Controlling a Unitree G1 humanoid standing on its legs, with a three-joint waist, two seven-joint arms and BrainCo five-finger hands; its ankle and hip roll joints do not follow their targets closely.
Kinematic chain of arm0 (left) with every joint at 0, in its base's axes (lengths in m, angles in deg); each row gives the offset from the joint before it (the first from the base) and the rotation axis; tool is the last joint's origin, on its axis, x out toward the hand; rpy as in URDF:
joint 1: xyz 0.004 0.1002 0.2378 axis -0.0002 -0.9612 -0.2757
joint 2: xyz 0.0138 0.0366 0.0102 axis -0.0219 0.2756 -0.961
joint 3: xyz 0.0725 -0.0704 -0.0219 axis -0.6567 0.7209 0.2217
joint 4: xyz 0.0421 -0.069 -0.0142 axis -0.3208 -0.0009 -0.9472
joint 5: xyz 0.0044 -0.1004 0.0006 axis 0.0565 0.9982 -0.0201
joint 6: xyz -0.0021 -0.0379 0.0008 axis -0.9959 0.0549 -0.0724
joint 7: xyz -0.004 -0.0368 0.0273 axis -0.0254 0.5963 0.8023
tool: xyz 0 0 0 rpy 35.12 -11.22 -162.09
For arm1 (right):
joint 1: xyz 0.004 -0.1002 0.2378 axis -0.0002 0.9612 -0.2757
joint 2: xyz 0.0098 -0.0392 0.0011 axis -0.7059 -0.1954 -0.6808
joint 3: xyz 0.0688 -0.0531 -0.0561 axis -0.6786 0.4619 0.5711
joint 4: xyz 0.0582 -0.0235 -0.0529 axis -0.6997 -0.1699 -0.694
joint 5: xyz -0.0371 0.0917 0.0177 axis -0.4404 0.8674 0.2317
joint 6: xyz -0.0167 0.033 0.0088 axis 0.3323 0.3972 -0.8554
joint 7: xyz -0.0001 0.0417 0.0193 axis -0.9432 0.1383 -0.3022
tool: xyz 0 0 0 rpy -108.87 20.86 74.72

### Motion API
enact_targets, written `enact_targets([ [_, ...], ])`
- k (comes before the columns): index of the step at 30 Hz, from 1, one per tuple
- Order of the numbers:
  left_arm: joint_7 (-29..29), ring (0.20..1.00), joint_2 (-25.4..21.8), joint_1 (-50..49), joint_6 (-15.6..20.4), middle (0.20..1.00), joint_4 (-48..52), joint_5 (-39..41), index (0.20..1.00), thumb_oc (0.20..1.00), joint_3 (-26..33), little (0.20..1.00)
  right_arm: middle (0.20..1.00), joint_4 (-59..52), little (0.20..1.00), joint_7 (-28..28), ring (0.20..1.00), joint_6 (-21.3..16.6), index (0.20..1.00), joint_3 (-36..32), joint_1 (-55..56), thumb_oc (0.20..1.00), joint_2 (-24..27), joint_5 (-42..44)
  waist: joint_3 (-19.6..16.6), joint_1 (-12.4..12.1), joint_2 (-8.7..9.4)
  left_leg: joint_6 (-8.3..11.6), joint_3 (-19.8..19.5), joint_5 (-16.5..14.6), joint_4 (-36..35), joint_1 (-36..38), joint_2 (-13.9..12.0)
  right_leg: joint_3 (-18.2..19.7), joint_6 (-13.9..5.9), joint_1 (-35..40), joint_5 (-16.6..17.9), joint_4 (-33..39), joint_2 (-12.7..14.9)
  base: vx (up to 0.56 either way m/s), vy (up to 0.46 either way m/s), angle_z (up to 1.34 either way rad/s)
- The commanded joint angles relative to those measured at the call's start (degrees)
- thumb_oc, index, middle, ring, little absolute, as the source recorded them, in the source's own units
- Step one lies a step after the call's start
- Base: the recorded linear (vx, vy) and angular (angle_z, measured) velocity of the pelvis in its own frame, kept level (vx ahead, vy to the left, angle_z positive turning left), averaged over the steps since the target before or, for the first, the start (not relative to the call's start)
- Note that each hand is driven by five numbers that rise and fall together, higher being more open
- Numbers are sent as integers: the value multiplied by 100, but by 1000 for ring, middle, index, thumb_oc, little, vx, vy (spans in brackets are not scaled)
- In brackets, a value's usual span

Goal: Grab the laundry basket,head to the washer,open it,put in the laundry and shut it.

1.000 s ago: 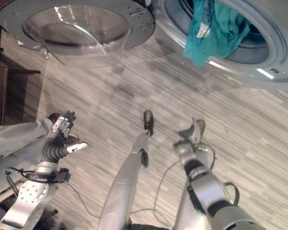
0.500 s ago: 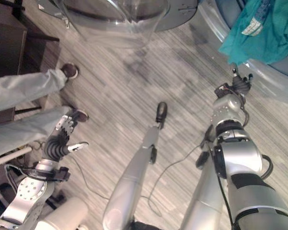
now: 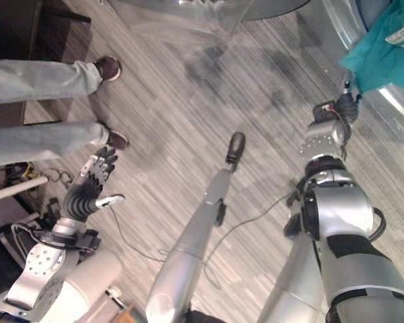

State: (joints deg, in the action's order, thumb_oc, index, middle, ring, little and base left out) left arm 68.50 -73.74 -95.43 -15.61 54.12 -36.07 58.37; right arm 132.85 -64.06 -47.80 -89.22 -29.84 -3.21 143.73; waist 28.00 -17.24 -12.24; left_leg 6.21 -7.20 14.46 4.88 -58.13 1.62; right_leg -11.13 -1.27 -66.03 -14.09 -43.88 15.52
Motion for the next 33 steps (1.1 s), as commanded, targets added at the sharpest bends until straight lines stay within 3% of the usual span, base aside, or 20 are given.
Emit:
enact_targets([
  [1, -30, 1000, 8, 386, 285, 1000, 65, 166, 1000, 1000, -167, 1000, 1000, -193, 1000, 41, 1000, -323, 1000, 406, -222, 1000, 598, 42, 175, -20, -539, -285, 183, -1571, 938, 109, 47, 215, -332, 502, 423, 1527, -122, 12, -38, 15],
  [7, -31, 1000, 26, 408, 299, 1000, 78, 258, 1000, 1000, -111, 1000, 1000, -188, 1000, -101, 1000, -349, 1000, 612, -632, 1000, 1090, -59, 116, -48, -501, -268, 144, -1530, 882, 71, 52, 194, -312, 450, 383, 1488, -124, 8, -11, 6],
  [8, -27, 1000, 23, 397, 290, 1000, 80, 264, 1000, 1000, -97, 1000, 896, -190, 896, -107, 896, -338, 896, 662, -706, 896, 1172, -72, 99, -45, -481, -266, 136, -1527, 871, 73, 52, 197, -310, 457, 382, 1497, -128, 0, 0, 0],
  [9, -28, 1000, 29, 399, 287, 1000, 83, 281, 1000, 1000, -93, 1000, 711, -191, 711, -118, 711, -337, 711, 720, -761, 711, 1241, -87, 90, -41, -461, -266, 133, -1521, 861, 73, 47, 197, -308, 459, 379, 1495, -131, 0, 0, 0],
  [10, -20, 1000, 45, 409, 280, 1000, 86, 296, 1000, 1000, -104, 1000, 341, -192, 341, -119, 341, -326, 341, 779, -804, 341, 1296, -82, 80, -34, -431, -267, 126, -1515, 849, 71, 44, 189, -306, 467, 381, 1501, -130, 11, -3, 3],
  [11, -16, 1000, 52, 428, 267, 1000, 80, 306, 1000, 1000, -107, 1000, 200, -197, 200, -102, 200, -324, 200, 826, -867, 200, 1336, -69, 70, -30, -420, -270, 128, -1512, 834, 83, 41, 189, -305, 473, 381, 1505, -135, 10, -5, 4],
  [20, 41, 1000, 67, 431, 232, 1000, 139, 303, 1000, 1000, -45, 1000, 200, -269, 200, -52, 200, -389, 200, 1162, -1215, 200, 1582, 67, 67, 15, -293, -256, 142, -1470, 709, 255, -9, 141, -304, 623, 409, 1617, -183, 1, 0, 0],
  [27, 62, 1000, 89, 467, 187, 1000, 117, 292, 1000, 1000, -91, 1000, 200, -969, 200, -118, 200, -680, 200, 1370, -1326, 200, 1620, 61, 57, 116, -128, -234, 176, -1443, 601, 493, -56, 72, -316, 926, 491, 1851, -229, -1, -2, -2],
  [30, 60, 1000, 23, 440, 152, 1000, 70, 333, 1000, 1000, -71, 1000, 200, -1612, 200, -399, 200, -1044, 200, 1478, -1701, 200, 2008, -32, -32, 172, 26, -189, 188, -1403, 450, 750, -114, -18, -338, 1267, 574, 2145, -260, 8, -26, -10],
  [33, 32, 1000, 2, 357, 110, 1000, 107, 388, 1000, 1000, -95, 1000, 200, -1695, 200, -549, 200, -1166, 200, 1641, -2003, 200, 2324, -63, -90, 179, 77, -152, 171, -1341, 313, 884, -150, -55, -339, 1409, 594, 2270, -290, 3, -5, -1],
])
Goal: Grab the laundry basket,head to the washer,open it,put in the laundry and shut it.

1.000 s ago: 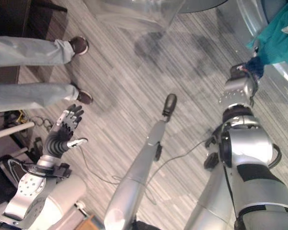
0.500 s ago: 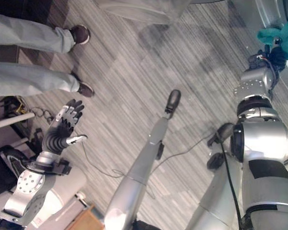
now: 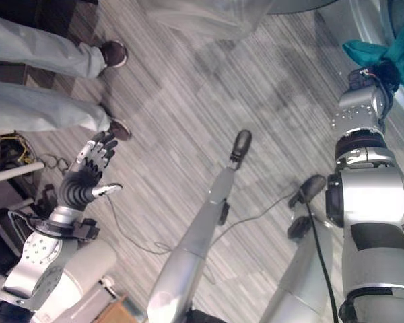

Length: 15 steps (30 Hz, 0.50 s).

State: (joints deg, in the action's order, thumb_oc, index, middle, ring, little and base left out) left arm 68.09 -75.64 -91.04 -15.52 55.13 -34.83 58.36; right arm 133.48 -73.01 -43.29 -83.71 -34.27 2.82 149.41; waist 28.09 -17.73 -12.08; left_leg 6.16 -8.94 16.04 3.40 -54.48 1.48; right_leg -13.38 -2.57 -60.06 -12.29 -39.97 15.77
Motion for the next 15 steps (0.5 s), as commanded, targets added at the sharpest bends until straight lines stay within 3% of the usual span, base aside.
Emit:
enact_targets([
  [1, 45, 1000, 144, -154, 69, 1000, 24, 282, 1000, 1000, -121, 1000, 200, -1815, 200, 219, 200, -1705, 200, 1168, -1714, 200, 1949, -679, -172, 255, 125, -122, 334, -1460, 389, 604, -157, 153, -211, 878, 407, 1915, -327, 0, 0, 0],
  [8, 52, 1000, 101, -262, -22, 1000, 46, 323, 1000, 1000, -166, 1000, 200, -1751, 200, -291, 200, -1614, 200, 1456, -2059, 200, 2302, -1056, -328, 275, 123, 11, 350, -1208, -94, 965, -277, 87, -171, 1112, 327, 2087, -406, 16, -54, -8],
  [9, 38, 1000, 68, -330, -38, 1000, 39, 336, 1000, 1000, -165, 1000, 711, -1312, 711, -375, 711, -1240, 711, 1642, -2046, 711, 2339, -1342, -347, 255, 125, 42, 357, -1132, -203, 1058, -310, 57, -162, 1143, 309, 2093, -423, 1, -54, -14],
  [10, 36, 1000, 69, -338, -36, 1000, 41, 340, 1000, 1000, -170, 1000, 1000, -1260, 1000, -366, 1000, -1206, 1000, 1684, -2105, 1000, 2340, -1351, -352, 252, 122, 46, 360, -1123, -221, 1071, -314, 59, -160, 1146, 308, 2096, -426, -8, -26, -5],
  [12, 36, 1000, -7, -309, -8, 1000, 43, 333, 1000, 1000, -159, 1000, 1000, -390, 1000, -189, 1000, -497, 1000, 2161, -2153, 1000, 2273, -1660, -339, 238, 154, 59, 371, -1069, -293, 1116, -357, 38, -145, 1151, 311, 2106, -439, -18, -29, 1],
  [13, 8, 1000, -59, -378, -13, 1000, 124, 291, 1000, 1000, -122, 1000, 1000, 335, 1000, 216, 1000, 335, 1000, 2929, -2175, 1000, 2102, -2447, -265, 263, 173, 46, 411, -1017, -369, 1184, -411, 23, -130, 1177, 331, 2125, -475, -30, -46, 2],
  [15, -14, 1000, -84, -424, -27, 1000, 164, 285, 1000, 1000, -106, 1000, 1000, 625, 1000, 360, 1000, 595, 1000, 3125, -2173, 1000, 1999, -2771, -235, 262, 165, 33, 415, -1005, -376, 1212, -421, 28, -130, 1194, 349, 2144, -490, -15, -22, 1],
])
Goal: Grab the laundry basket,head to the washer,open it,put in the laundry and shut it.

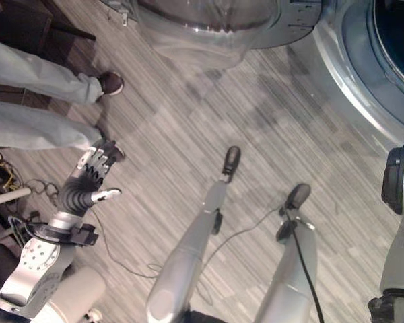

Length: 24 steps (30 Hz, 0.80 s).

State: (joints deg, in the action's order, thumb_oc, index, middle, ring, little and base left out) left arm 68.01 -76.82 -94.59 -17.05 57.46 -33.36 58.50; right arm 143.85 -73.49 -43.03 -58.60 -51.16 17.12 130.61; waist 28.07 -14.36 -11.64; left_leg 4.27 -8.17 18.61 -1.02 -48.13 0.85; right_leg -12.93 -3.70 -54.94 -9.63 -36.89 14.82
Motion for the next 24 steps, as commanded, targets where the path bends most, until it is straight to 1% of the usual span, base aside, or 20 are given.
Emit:
enact_targets([
  [1, -23, 1000, 15, -95, 109, 1000, -37, 133, 1000, 1000, -111, 1000, 1000, -257, 1000, 543, 1000, 729, 1000, 767, -446, 1000, 494, -1176, -208, -75, 114, 217, 338, -1258, 77, 586, -364, -31, -11, 685, 87, 1837, -400, -29, -27, -4],
  [2, -48, 1000, 15, -126, 101, 1000, -15, 138, 1000, 1000, -111, 1000, 1000, -240, 1000, 535, 1000, 744, 1000, 848, -376, 1000, 440, -1352, -189, -64, 119, 212, 345, -1255, 74, 605, -369, -36, -17, 707, 98, 1860, -407, -37, -5, -7],
  [3, -61, 1000, 38, -161, 88, 1000, 20, 132, 1000, 1000, -85, 1000, 1000, -323, 1000, 525, 1000, 662, 1000, 796, -134, 1000, 309, -1524, -158, -29, 87, 198, 368, -1247, 47, 653, -373, -32, -29, 759, 137, 1908, -421, -31, 5, -9],
  [4, -56, 1000, 66, -162, 86, 1000, 9, 133, 1000, 1000, -72, 1000, 1000, -500, 1000, 493, 1000, 536, 1000, 654, 56, 1000, 265, -1402, -150, -14, 92, 189, 377, -1242, 25, 685, -380, -29, -36, 798, 158, 1945, -425, -22, 16, -8],
  [5, -57, 1000, 44, -177, 87, 1000, 6, 132, 1000, 1000, -72, 1000, 1000, -552, 1000, 468, 1000, 525, 1000, 594, 140, 1000, 268, -1404, -158, -22, 109, 188, 378, -1239, 18, 700, -382, -30, -37, 816, 164, 1957, -429, -14, 31, -9],
  [6, -25, 1000, 188, -112, 91, 1000, -49, 126, 1000, 1000, -51, 1000, 1000, -1285, 1000, 492, 1000, 113, 1000, 206, 723, 1000, 171, -993, -113, 61, 104, 178, 401, -1243, -19, 758, -399, -10, -56, 866, 207, 2009, -444, -10, 28, -10],
  [8, -26, 1000, 136, -139, 94, 1000, -57, 122, 1000, 1000, -65, 1000, 1000, -1420, 1000, 437, 1000, 99, 1000, 61, 927, 1000, 181, -1015, -138, 34, 144, 177, 402, -1240, -28, 785, -400, -11, -58, 895, 212, 2024, -446, -10, 26, -17],
  [9, -66, 1000, 286, -146, 74, 1000, -189, 64, 1000, 1000, -88, 1000, 1000, -2738, 1000, 506, 1000, -453, 1000, -531, 1839, 1000, 83, -777, -105, 138, 170, 157, 416, -1264, -31, 877, -400, -2, -71, 1001, 266, 2083, -462, -16, 36, -22],
  [10, -127, 1000, 346, -145, 68, 1000, -258, 36, 1000, 1000, -142, 1000, 1000, -3273, 1000, 586, 1000, -698, 1000, -831, 2246, 1000, -20, -720, -99, 185, 182, 146, 426, -1285, -18, 920, -391, 0, -78, 1068, 295, 2121, -466, -20, 40, -16],
  [11, -163, 1000, 353, -135, 92, 1000, -315, 26, 1000, 1000, -174, 1000, 1000, -3506, 1000, 632, 1000, -824, 1000, -1099, 2575, 1000, -128, -624, -98, 212, 188, 132, 422, -1308, 3, 954, -382, -7, -83, 1135, 318, 2158, -459, -11, 18, -10],
  [12, -169, 1000, 312, -143, 103, 1000, -330, 27, 1000, 1000, -193, 1000, 1000, -3578, 1000, 619, 1000, -830, 1000, -1191, 2698, 1000, -135, -642, -111, 189, 210, 130, 416, -1312, 6, 971, -380, -14, -86, 1163, 323, 2173, -458, -28, 33, -11],
  [13, -175, 1000, 275, -148, 185, 1000, -369, 41, 1000, 1000, -161, 1000, 1000, -4111, 1000, 621, 1000, -953, 1000, -1559, 3333, 1000, -466, -778, -113, 239, 260, 91, 444, -1376, 74, 1052, -353, -17, -108, 1329, 408, 2261, -443, -36, 58, -14],
  [14, -153, 1000, 276, -139, 192, 1000, -386, 48, 1000, 1000, -125, 1000, 1000, -4298, 1000, 628, 1000, -955, 1000, -1662, 3592, 1000, -649, -824, -99, 285, 282, 70, 461, -1412, 123, 1082, -355, -10, -113, 1395, 447, 2302, -441, -49, 86, -9],
  [16, -138, 1000, 245, -197, 218, 1000, -392, 31, 1000, 1000, -82, 1000, 1000, -4625, 1000, 572, 1000, -883, 1000, -1817, 4186, 1000, -1006, -1276, -98, 353, 387, 6, 493, -1548, 269, 1182, -339, 10, -136, 1608, 548, 2447, -424, -36, 76, -1],
  [19, -147, 1000, 220, -298, 238, 1000, -314, 26, 1000, 1000, 63, 1000, 1000, -4915, 1000, 573, 1000, -644, 1000, -1671, 4819, 1000, -1340, -2119, -62, 461, 524, -113, 563, -1796, 613, 1293, -296, 78, -171, 1861, 682, 2549, -389, -39, 90, -9],
  [21, -187, 1000, 180, -390, 255, 1000, -219, 32, 1000, 1000, 175, 1000, 1000, -5305, 1000, 532, 1000, -458, 1000, -1524, 5315, 1000, -1481, -2893, -3, 537, 625, -182, 622, -1977, 885, 1385, -287, 134, -209, 2047, 777, 2602, -354, -49, 123, -29],
  [22, -211, 1000, 205, -388, 253, 1000, -195, 51, 1000, 1000, 181, 1000, 1000, -5489, 1000, 624, 1000, -422, 1000, -1532, 5716, 1000, -1779, -3047, 25, 611, 703, -248, 675, -2130, 1063, 1496, -261, 192, -231, 2213, 841, 2648, -324, -41, 154, -22],
  [23, -206, 1000, 193, -378, 243, 1000, -170, 15, 1000, 1000, 188, 1000, 1000, -5567, 1000, 676, 1000, -414, 1000, -1544, 5886, 1000, -1929, -3081, 37, 642, 745, -280, 708, -2204, 1140, 1563, -243, 220, -252, 2313, 884, 2679, -304, -19, 110, -15],
  [24, -204, 1000, 186, -387, 241, 1000, -166, 13, 1000, 1000, 190, 1000, 1000, -5580, 1000, 673, 1000, -409, 1000, -1550, 5901, 1000, -1937, -3087, 45, 637, 751, -284, 713, -2212, 1146, 1577, -243, 224, -255, 2331, 887, 2686, -304, -13, 74, -17],
])
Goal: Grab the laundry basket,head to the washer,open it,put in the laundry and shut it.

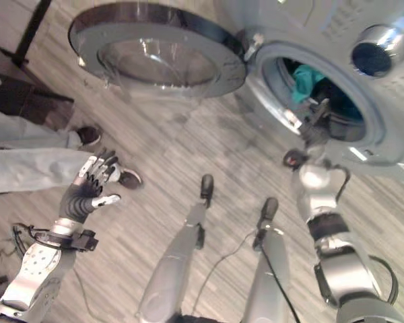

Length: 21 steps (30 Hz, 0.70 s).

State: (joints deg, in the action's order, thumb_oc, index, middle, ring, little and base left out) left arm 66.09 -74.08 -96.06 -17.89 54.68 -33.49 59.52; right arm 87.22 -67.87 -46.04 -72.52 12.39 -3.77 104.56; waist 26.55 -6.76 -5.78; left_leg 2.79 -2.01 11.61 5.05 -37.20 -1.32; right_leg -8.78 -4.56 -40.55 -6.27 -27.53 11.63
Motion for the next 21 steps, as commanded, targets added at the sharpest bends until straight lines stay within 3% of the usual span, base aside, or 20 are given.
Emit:
enact_targets([
  [1, -21, 1000, -95, -278, 329, 1000, 136, 1, 1000, 1000, 123, 1000, 1000, -111, 1000, 183, 1000, -65, 1000, -130, -176, 1000, 28, -601, 185, -86, 211, -153, 131, -1571, 583, 571, -20, -174, -189, 1009, 585, 1799, 24, 7, 72, -33],
  [6, -125, 1000, 72, -434, 205, 1000, -18, -139, 1000, 1000, 72, 1000, 1000, -562, 1000, 618, 1000, 98, 1000, -35, 1222, 1000, -504, -922, -8, 109, 483, -277, 276, -1866, 805, 1184, 40, -141, -273, 1767, 727, 2066, 116, 41, 104, -24],
  [9, -133, 1000, 179, -451, 140, 1000, -140, -305, 1000, 1000, 62, 1000, 1000, -627, 1000, 712, 1000, 248, 1000, -73, 1632, 1000, -572, -1075, -119, 196, 568, -315, 336, -1774, 803, 1346, 69, -199, -264, 1990, 850, 2175, 179, -21, 59, -7],
  [16, -49, 1000, 575, -663, -81, 1000, -618, -816, 1000, 1000, 274, 1000, 1000, -486, 1000, 1166, 1000, 607, 1000, -419, 2994, 1000, -758, -1164, -768, 482, 862, -350, 462, -1930, 581, 2305, -73, -171, -355, 2831, 847, 2438, 97, 97, 51, -8],
  [21, 64, 1000, 918, -792, -271, 1000, -1081, -1077, 1000, 1000, 447, 1000, 1000, -151, 1000, 1236, 1000, 893, 1000, -714, 3693, 1000, -904, -1480, -1262, 647, 976, -393, 670, -1962, 227, 3023, -166, -46, -426, 3286, 907, 2678, 4, 73, 46, -23],
])
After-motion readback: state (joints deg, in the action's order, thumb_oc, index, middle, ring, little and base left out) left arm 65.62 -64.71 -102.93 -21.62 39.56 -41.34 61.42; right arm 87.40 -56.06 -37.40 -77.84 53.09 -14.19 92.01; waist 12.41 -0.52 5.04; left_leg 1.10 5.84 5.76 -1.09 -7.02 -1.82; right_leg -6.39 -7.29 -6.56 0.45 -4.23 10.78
